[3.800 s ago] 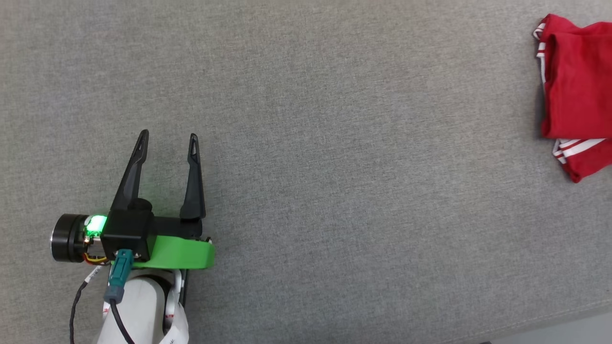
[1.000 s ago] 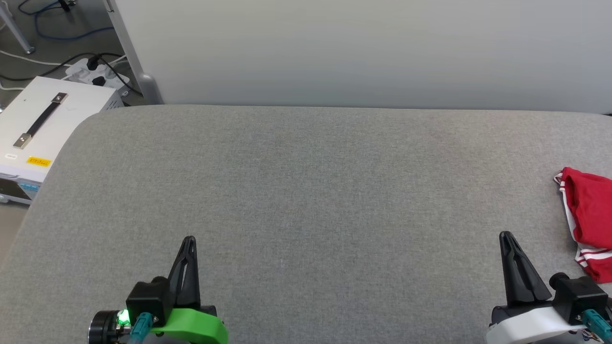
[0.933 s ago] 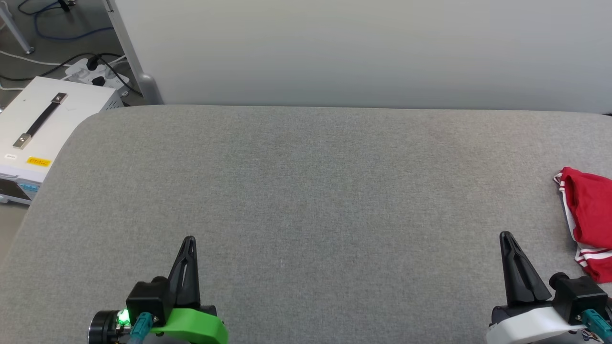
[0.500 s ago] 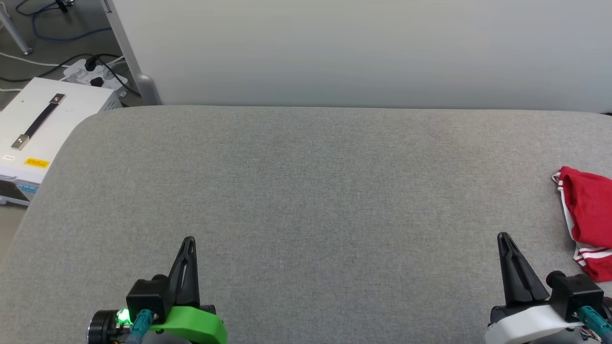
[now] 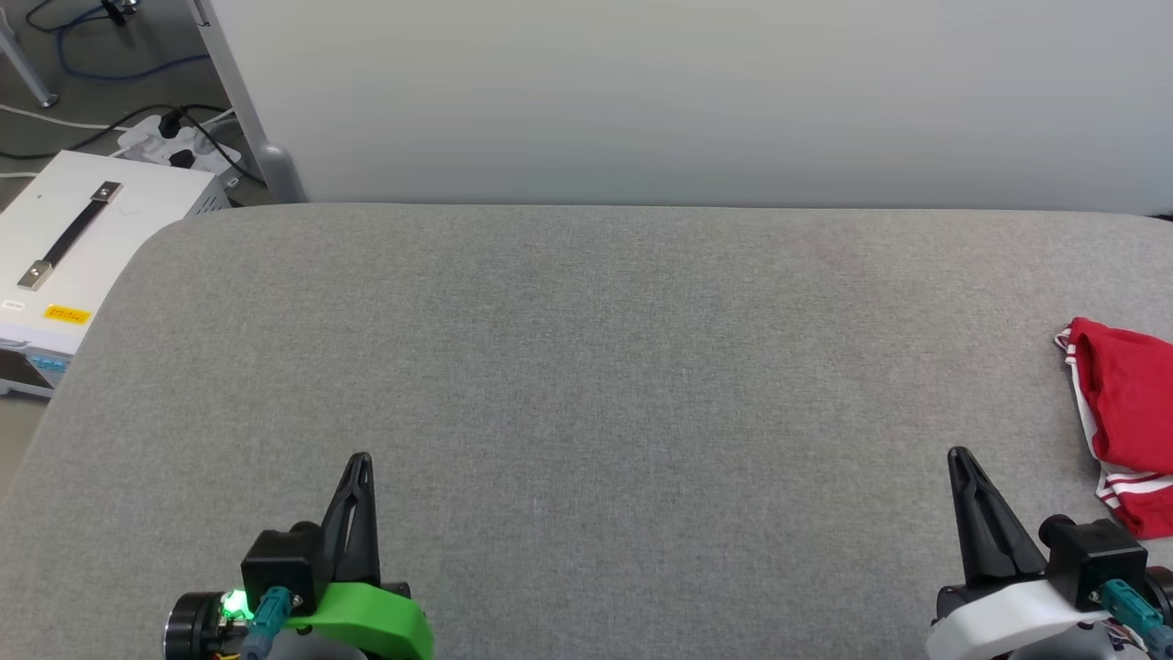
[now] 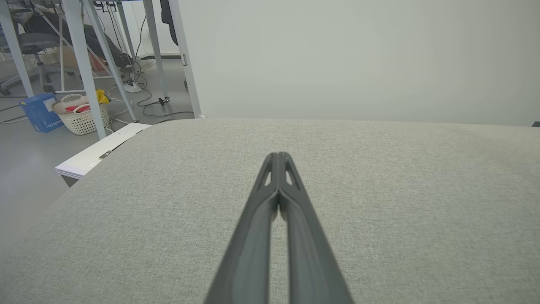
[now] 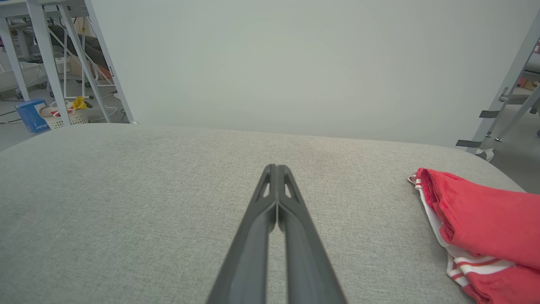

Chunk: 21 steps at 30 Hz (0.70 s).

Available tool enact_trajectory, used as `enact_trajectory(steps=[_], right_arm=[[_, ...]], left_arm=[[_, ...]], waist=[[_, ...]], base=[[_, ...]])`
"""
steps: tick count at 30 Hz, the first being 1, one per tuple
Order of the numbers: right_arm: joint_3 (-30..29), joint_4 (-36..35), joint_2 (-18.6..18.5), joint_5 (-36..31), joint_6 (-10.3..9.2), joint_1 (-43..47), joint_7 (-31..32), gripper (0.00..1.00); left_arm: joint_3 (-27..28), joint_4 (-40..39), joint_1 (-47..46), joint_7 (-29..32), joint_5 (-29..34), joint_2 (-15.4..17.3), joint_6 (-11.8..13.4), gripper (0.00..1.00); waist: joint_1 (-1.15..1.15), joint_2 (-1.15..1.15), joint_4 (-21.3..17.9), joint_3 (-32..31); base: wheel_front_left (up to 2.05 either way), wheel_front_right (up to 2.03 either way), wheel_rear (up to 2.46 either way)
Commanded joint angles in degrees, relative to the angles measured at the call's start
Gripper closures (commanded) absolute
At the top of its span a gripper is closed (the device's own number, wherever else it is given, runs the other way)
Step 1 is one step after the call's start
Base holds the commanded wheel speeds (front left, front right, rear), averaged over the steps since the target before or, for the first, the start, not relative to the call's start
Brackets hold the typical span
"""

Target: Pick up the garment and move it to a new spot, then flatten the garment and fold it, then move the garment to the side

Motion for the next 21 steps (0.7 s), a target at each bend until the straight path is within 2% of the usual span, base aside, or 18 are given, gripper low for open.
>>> enact_trajectory(steps=[1,21], right_arm=[[0.14,-0.24,0.21,-0.53,-0.01,-1.17,0.35,1.00],[0.42,-0.43,0.35,-1.43,-0.02,-2.11,2.68,1.00]], left_arm=[[0.22,-0.26,-0.78,0.42,0.65,-0.14,0.17,1.00],[0.70,-1.06,-1.33,2.71,1.53,-0.23,0.28,1.00]], waist=[[0.00,0.00,-0.02,0.00],[0.00,0.00,-0.38,-0.02]], base=[[0.00,0.00,0.00],[0.00,0.00,0.00]])
